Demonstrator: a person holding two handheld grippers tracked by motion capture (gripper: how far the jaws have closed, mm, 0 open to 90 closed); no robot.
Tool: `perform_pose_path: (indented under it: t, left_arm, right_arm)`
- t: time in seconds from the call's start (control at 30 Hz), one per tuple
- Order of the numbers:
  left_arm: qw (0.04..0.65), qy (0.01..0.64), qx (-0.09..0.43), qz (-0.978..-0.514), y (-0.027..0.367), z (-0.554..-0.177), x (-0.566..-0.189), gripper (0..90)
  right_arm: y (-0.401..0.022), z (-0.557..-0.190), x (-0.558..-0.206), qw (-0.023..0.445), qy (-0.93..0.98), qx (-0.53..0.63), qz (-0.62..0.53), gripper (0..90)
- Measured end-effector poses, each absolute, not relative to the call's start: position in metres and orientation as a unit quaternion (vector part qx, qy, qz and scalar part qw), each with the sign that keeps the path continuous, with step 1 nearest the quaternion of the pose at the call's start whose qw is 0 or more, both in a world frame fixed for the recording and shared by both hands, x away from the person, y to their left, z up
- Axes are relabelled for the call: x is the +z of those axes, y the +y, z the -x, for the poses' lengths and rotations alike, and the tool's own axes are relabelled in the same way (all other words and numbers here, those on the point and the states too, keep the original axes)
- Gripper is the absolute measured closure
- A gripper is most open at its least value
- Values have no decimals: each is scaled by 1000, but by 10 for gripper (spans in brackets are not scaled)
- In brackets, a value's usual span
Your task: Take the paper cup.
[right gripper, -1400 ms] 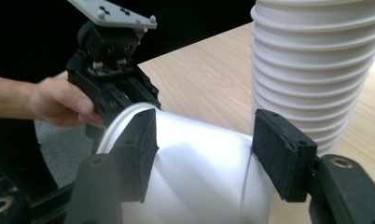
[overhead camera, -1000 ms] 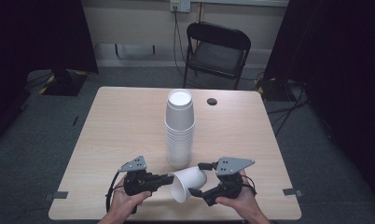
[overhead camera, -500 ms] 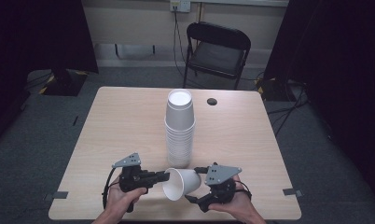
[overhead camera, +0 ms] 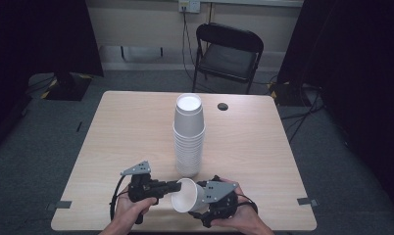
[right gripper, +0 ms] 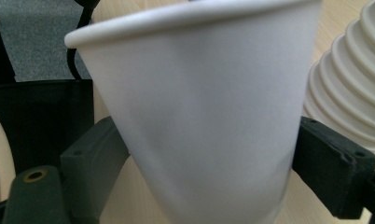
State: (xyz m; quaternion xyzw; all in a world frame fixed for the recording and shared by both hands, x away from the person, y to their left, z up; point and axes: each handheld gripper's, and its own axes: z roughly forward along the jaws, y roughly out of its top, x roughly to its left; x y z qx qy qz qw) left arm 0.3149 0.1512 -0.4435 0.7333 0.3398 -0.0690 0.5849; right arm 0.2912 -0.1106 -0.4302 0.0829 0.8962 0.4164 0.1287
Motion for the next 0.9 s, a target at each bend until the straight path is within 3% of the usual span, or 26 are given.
perform_pose_path:
  t: [0.27,0.9]
  left_arm:
    - [593,343,-57,-727,153,-314,-443,818]
    - [565,346,-66,-746,140,-312,-443,854]
  right_arm:
    - [-111,-291,-430,115,887,436,-97,174]
    - [-96,-287,-435,130,893,422,-85,132]
